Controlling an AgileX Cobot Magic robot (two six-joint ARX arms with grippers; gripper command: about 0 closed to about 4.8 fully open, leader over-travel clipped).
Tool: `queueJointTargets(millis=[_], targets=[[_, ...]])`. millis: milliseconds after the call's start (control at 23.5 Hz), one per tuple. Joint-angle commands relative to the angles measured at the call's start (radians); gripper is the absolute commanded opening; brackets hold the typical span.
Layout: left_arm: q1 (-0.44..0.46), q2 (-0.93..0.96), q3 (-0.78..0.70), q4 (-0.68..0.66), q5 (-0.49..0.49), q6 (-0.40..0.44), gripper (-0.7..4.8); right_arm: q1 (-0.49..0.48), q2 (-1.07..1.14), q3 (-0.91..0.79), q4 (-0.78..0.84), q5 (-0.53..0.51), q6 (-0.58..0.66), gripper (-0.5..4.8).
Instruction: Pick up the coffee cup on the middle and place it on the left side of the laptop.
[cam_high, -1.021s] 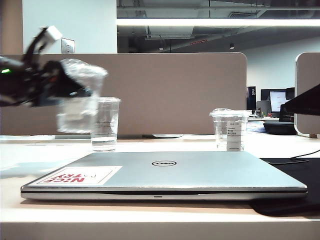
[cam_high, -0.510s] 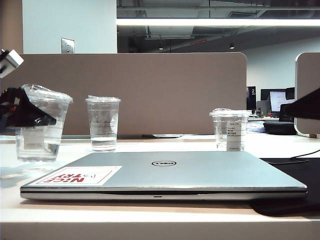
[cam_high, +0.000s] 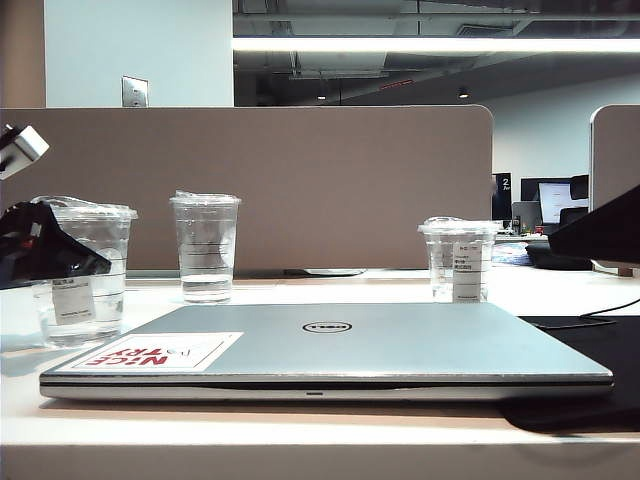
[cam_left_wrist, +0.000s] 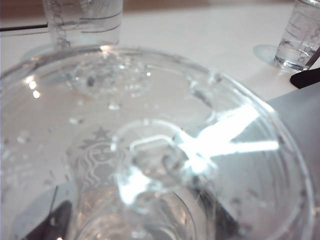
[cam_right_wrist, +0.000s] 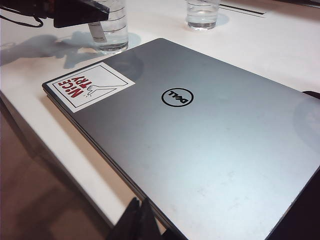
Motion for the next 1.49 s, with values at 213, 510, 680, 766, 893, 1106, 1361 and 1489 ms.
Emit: queueJointTargets(millis=[213, 510, 680, 766, 893, 1106, 1361, 1489], targets=[[-0.001, 0.026, -0.001, 0.012, 0.006, -0.011, 3.68, -0.001, 0.000, -0.004, 0.018, 0.001, 0.002, -0.05], [-0.001, 0.023, -0.001, 0.012, 0.006, -0.015, 4.79, 0.000, -0.001, -0.004, 0.018, 0.001, 0.002, -0.05], [-0.001, 0.020, -0.001, 0.008, 0.006, -0.024, 4.79, 0.000, -0.002, -0.004, 0.018, 0.000, 0.002, -0.05], [0.000, -0.006, -0.001, -0.013, 0.008, -0.039, 4.79, -0.001, -0.003, -0.004, 0.018, 0.000, 0.002, -0.05], [0.006, -0.052, -0.001, -0.057, 0.008, -0.033, 4.79, -0.001, -0.005, -0.004, 0.018, 0.000, 0.002, -0.05], [0.069, -0.218, -0.001, -0.273, 0.010, -0.022, 4.79, -0.001, -0.048, -0.004, 0.018, 0.001, 0.002, -0.05], [0.111, -0.386, -0.001, -0.488, 0.006, 0.011, 4.79, -0.003, -0.080, -0.004, 0.018, 0.000, 0.002, -0.05], [0.116, -0.472, -0.001, -0.593, 0.003, 0.019, 4.79, -0.005, -0.097, -0.004, 0.017, 0.000, 0.002, -0.05]])
